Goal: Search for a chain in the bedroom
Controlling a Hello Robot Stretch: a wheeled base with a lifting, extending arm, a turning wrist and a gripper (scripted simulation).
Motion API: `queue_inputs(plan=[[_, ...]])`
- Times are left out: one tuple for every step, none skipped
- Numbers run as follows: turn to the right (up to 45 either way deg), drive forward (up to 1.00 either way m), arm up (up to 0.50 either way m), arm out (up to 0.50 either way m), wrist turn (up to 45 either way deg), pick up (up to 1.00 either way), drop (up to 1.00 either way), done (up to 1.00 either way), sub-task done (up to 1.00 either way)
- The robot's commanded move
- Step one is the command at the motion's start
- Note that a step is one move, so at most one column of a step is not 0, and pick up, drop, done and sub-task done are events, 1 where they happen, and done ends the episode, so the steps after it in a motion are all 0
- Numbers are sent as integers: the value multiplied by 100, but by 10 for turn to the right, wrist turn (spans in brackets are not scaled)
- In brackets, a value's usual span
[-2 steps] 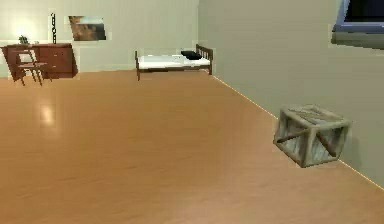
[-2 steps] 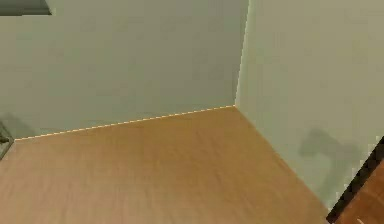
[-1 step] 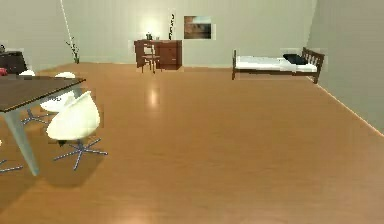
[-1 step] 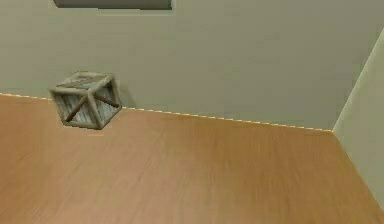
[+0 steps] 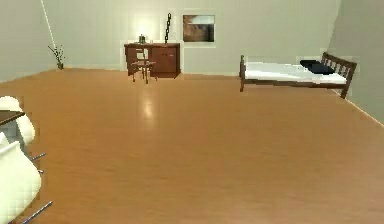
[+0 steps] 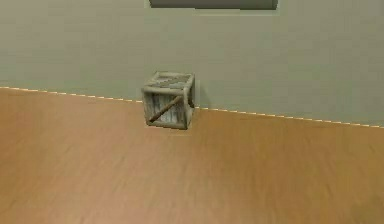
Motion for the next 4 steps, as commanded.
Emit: queue_inputs(plan=[[0, 100, 0, 0, 0, 0, 0, 0, 0], [0, 100, 0, 0, 0, 0, 0, 0, 0], [0, 100, 0, 0, 0, 0, 0, 0, 0], [-30, 0, 0, 0, 0, 0, 0, 0, 0]])
